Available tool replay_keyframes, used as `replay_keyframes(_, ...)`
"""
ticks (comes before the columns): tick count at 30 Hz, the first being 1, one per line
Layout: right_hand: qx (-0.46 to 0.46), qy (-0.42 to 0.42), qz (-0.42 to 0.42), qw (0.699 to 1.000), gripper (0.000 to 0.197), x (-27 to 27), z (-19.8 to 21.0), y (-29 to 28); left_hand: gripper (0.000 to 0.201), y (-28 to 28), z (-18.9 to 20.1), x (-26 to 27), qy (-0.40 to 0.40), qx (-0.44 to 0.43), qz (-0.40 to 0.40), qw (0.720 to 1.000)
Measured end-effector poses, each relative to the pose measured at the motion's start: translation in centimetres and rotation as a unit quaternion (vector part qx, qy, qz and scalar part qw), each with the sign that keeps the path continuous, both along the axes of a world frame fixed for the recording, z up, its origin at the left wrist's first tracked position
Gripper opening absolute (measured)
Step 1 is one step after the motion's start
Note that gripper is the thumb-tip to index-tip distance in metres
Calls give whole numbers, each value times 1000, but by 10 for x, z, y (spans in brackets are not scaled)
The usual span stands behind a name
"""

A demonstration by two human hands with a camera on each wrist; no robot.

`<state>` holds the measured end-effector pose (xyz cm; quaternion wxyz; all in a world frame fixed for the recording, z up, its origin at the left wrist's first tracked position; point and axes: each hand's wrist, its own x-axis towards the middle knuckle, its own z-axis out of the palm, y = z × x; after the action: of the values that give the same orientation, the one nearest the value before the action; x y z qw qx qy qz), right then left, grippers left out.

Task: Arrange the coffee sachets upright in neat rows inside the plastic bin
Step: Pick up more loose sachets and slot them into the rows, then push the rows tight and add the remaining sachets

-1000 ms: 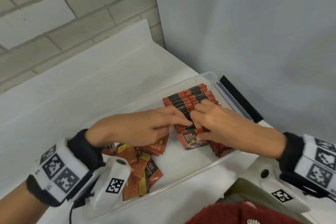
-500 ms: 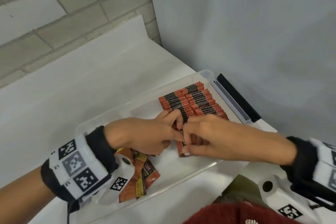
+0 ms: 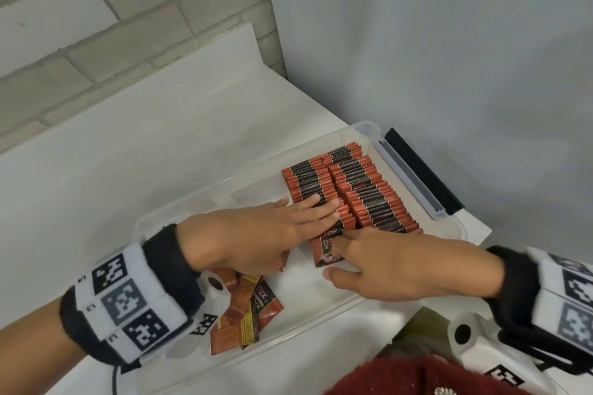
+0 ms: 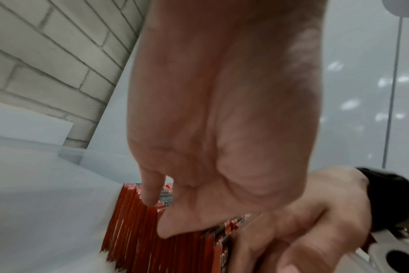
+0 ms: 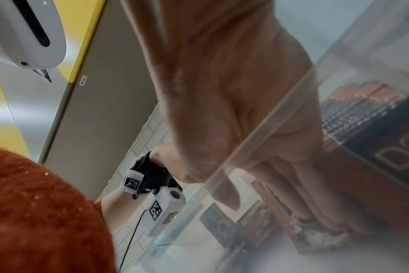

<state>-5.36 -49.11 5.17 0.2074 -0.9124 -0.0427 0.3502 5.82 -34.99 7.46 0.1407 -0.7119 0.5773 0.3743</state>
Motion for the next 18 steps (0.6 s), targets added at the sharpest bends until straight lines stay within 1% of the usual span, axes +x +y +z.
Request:
replay_keyframes(2,2,-2,1,1000,55,-1,1,1,91,1,7,1,38,-10,21,999)
replay_keyframes(3,2,-1,3,1000,54,-1,3,1,90,3,11,3,64,-23,49,996)
replay_keyframes(4,1,1,1,1000,53,-1,4,1,86,5,13,5,89,-44,97,990)
replay_keyframes(5,2,1,-2,1000,51,-1,4,1,78,8,14,7,107,-75,165,978)
replay_keyframes(6,3,0,-5,1000,50,-2,4,1,67,12,13,10,117,-113,248,955)
replay_keyframes(7,3,-2,-6,1000,49,-1,4,1,56,18,9,12,129,-141,338,921)
replay_keyframes(8,3,-3,-6,1000,48,-1,5,1,51,22,4,12,161,-152,423,879)
replay_keyframes(9,3,-3,-6,1000,47,-1,5,1,52,25,-3,10,224,-146,492,828)
replay_keyframes(10,2,-3,-7,1000,46,-1,5,1,59,26,-10,4,306,-134,542,771)
replay_keyframes(11,2,-3,-7,1000,46,0,6,1,65,25,-16,-4,382,-126,570,716)
replay_keyframes(12,3,-3,-8,1000,45,0,6,2,67,21,-20,-12,433,-126,573,684)
replay_keyframes(14,11,-4,-8,1000,42,0,6,1,68,11,-26,-23,477,-149,567,654)
replay_keyframes(16,17,-4,-5,1000,38,1,5,0,64,7,-31,-22,469,-175,607,617)
replay_keyframes(18,20,-5,0,1000,35,2,5,-1,50,10,-38,-18,449,-183,660,574)
